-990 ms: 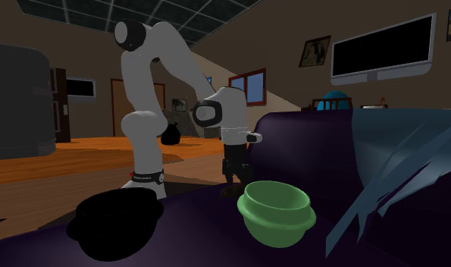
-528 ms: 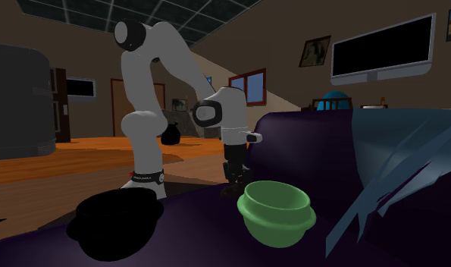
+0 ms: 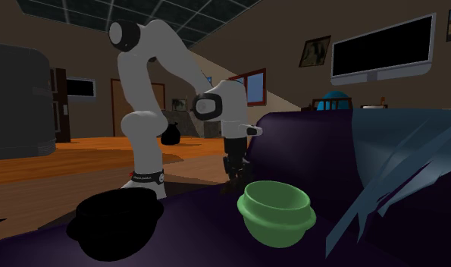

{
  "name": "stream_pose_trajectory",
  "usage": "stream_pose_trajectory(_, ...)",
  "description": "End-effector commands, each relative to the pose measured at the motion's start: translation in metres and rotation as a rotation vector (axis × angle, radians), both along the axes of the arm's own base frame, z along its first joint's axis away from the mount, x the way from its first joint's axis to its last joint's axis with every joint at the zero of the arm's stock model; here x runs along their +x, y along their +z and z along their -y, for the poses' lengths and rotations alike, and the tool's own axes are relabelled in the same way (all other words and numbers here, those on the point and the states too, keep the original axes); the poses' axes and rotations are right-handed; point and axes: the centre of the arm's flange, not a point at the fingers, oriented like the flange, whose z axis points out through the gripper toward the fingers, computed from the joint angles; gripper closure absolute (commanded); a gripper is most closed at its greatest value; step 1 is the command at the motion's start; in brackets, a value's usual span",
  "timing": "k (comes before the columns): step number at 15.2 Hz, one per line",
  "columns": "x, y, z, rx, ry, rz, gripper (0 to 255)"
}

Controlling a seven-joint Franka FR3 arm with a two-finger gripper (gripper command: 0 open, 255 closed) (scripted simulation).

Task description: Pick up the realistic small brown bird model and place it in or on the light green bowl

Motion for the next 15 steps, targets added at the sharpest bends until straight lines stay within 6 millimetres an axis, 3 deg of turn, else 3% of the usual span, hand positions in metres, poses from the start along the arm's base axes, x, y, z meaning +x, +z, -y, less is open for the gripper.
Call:
stream_pose_trajectory(1,0.000,0.010,0.000,0.000,0.000,0.000,255)
stream_pose_trajectory(15,0.000,0.084,0.000,0.000,0.000,0.000,255)
